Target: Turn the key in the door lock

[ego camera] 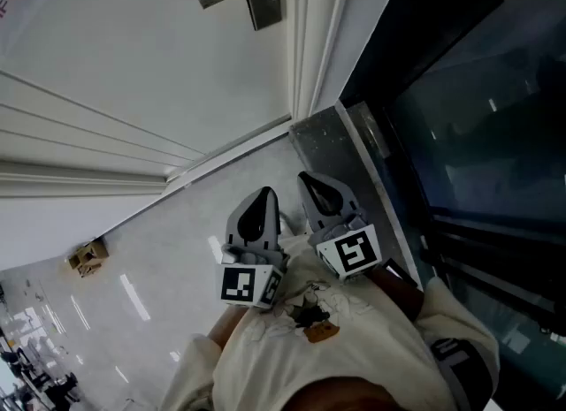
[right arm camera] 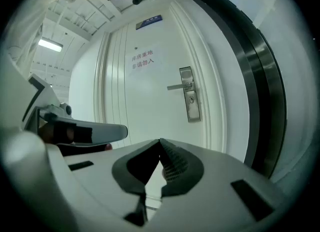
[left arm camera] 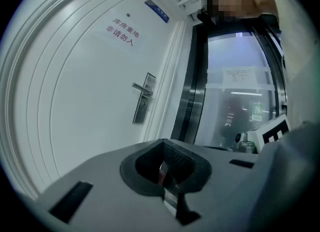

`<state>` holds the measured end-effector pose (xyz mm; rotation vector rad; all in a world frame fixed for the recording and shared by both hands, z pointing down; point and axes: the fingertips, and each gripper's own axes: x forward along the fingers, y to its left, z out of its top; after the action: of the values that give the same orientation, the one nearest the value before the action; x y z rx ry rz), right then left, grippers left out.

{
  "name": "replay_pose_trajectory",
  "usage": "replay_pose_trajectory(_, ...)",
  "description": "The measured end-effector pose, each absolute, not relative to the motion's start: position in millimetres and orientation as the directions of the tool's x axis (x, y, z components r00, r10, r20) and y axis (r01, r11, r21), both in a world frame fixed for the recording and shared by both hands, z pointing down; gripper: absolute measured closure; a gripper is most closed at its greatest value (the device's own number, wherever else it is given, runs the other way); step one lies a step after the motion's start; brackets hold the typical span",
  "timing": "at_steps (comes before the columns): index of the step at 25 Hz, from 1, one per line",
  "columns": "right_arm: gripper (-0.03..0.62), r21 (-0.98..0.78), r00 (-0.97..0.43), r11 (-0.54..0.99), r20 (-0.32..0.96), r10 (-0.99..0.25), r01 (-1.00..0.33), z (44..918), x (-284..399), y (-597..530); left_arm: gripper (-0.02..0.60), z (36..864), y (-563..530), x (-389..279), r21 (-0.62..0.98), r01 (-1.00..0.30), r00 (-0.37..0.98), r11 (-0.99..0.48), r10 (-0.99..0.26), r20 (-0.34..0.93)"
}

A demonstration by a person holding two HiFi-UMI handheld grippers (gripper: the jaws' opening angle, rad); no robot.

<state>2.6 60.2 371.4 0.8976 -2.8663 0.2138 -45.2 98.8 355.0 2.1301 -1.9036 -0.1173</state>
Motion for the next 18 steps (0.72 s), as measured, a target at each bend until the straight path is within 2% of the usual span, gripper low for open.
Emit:
replay_pose_trajectory(12, 0.586, -0.107, -0.802, 0.8, 0.181, -0.569, -0.591, 373, 13, 63, 0.577, 355, 100, -37, 0.256, -0.961, 0.142, -0.103, -0.98, 0.14)
replay_pose_trajectory(18, 0.585, -0.171, -0.827, 0.809, 0.152, -0.542, -0.562, 373, 20, 61, 0.577, 358, 98, -29, 0.263, -0.96, 0.136, -0.093, -0.979, 0.151)
